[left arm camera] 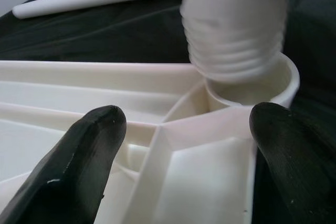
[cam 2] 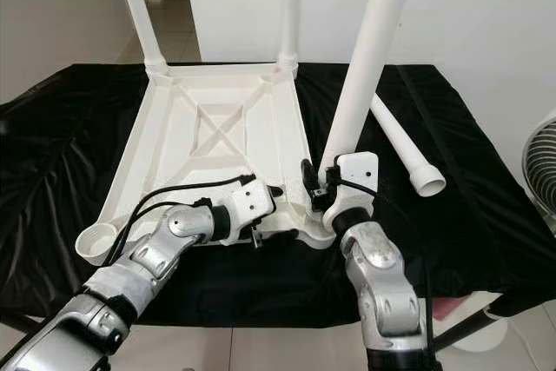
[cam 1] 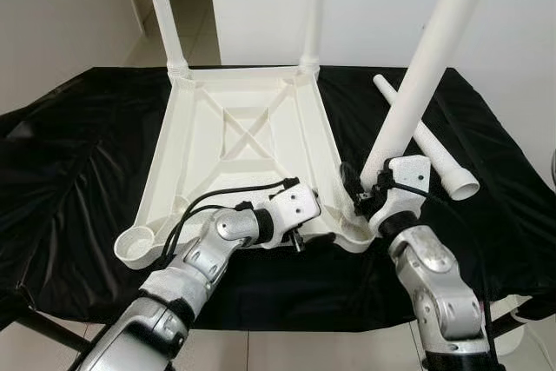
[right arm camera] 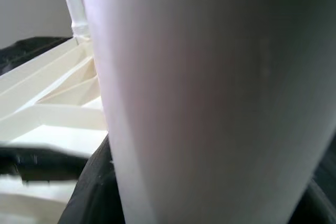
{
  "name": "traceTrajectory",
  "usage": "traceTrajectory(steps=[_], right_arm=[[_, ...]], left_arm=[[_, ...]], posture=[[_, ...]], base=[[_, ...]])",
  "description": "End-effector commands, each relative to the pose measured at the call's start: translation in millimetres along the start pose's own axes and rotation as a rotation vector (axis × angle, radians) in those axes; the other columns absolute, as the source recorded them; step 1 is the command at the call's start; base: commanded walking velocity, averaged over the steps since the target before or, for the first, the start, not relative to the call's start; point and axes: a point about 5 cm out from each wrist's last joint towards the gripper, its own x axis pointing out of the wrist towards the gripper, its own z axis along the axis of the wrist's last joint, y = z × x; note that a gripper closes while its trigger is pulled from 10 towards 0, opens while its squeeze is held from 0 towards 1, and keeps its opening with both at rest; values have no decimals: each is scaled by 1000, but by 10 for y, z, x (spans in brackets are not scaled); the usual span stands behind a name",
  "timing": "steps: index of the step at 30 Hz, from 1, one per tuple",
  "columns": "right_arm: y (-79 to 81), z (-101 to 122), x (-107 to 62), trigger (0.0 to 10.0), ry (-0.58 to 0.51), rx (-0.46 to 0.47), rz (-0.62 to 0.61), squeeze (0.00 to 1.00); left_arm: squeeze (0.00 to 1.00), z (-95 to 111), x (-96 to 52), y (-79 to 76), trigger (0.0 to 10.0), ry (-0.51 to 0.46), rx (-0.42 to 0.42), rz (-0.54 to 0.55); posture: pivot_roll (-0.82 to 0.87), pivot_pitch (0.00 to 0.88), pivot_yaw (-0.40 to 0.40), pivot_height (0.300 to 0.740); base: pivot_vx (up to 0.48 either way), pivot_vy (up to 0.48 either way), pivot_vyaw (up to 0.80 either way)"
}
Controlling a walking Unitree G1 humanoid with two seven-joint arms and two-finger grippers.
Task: Building children table
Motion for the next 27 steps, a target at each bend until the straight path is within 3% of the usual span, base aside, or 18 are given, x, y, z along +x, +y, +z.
traceTrajectory(steps=[1,7,9,17,27], right_arm=[[26,13,-28,10000,-4,-6,18,0],[-33,-53,-65,10000,21,-18,9,0],[-36,-53,-63,10000,20,-18,9,0],[-17,-128,-121,10000,54,-64,33,0],[-15,-238,-291,10000,91,-121,85,0]], left_arm=[[0,32,-55,36,10000,-28,-63,148],[0,119,-147,-201,10000,-84,-145,40],[0,116,-146,-205,10000,-88,-150,41],[0,152,-221,-180,10000,-66,-303,126],[0,208,-358,-109,10000,-49,-296,145]], posture=[[-67,92,42,740],[-51,92,32,740],[-51,92,32,740],[-41,88,15,740],[-42,92,19,740]], base=[[0,0,0],[0,0,0],[0,0,0],[0,0,0],[0,0,0]])
